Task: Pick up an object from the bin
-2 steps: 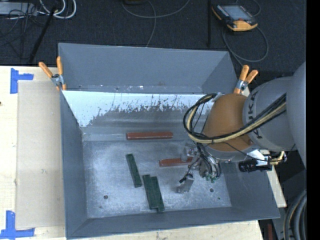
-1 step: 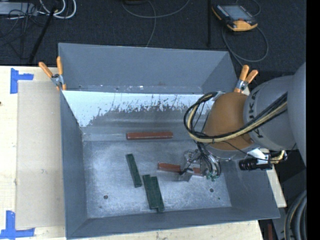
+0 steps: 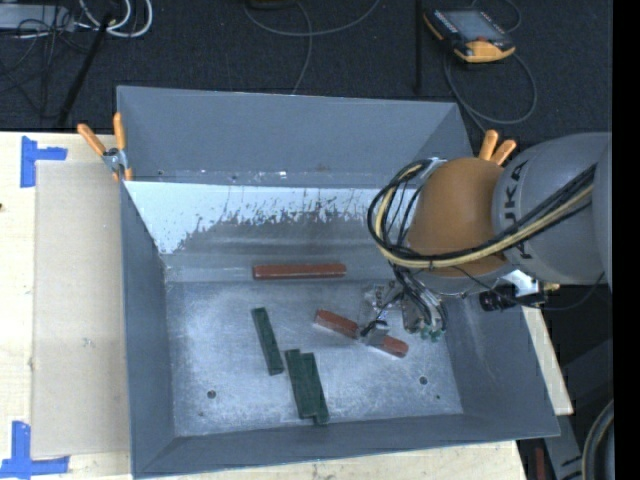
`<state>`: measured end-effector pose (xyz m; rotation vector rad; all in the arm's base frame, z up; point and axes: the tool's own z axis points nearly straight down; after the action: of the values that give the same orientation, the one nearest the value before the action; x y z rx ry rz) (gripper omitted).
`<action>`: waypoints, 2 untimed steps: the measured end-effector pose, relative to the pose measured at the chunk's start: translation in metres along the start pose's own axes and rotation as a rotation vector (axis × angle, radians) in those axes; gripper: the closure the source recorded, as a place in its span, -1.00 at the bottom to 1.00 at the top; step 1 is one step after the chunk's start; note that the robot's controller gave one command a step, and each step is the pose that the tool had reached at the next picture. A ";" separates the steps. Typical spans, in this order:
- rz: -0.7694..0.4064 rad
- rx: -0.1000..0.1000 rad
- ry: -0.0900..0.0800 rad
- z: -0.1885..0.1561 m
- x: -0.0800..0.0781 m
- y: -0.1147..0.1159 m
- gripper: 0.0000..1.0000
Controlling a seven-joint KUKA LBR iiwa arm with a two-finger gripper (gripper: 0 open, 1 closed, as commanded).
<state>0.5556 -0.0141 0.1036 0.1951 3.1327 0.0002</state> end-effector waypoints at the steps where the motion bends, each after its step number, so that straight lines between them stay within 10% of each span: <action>1: -0.001 0.001 0.002 0.001 0.001 0.000 -1.00; 2: 0.179 0.001 0.004 0.035 -0.013 0.006 -1.00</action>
Offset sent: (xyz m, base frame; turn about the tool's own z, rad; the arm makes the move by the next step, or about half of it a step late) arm 0.0000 0.0000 0.0000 0.0000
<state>0.5690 -0.0094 0.0686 0.4744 3.1068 -0.0002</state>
